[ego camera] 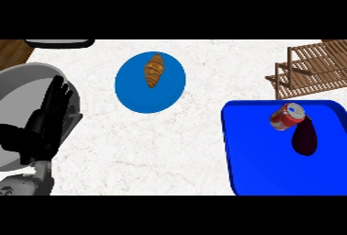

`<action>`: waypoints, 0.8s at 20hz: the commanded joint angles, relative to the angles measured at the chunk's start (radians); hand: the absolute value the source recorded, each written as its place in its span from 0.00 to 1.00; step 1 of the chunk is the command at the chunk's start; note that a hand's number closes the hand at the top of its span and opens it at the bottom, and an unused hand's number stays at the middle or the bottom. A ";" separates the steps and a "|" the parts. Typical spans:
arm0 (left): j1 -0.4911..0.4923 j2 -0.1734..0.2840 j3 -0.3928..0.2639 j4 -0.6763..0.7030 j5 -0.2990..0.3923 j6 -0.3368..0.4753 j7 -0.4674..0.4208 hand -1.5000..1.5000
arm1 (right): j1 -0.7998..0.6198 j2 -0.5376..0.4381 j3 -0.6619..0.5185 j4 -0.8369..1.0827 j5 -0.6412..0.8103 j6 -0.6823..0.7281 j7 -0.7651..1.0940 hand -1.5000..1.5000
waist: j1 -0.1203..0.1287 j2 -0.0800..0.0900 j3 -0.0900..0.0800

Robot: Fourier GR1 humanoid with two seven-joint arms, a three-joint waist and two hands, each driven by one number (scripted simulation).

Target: Pick the eggplant from the tray and place it in the tiered shelf

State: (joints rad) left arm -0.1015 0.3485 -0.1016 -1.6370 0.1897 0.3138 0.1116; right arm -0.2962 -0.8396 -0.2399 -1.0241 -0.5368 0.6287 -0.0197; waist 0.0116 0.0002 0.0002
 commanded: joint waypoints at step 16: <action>-0.011 -0.030 0.049 0.078 -0.018 -0.043 -0.053 0.50 | -0.097 -0.050 0.328 -0.200 0.614 -0.123 0.214 0.00 | -0.006 0.003 0.000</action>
State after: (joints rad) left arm -0.0828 0.3170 -0.0900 -1.6254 0.1618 0.3012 0.0886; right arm -0.3980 -0.9173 0.0505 -1.2546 -0.0377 0.5330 0.2178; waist 0.0104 0.0012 -0.0009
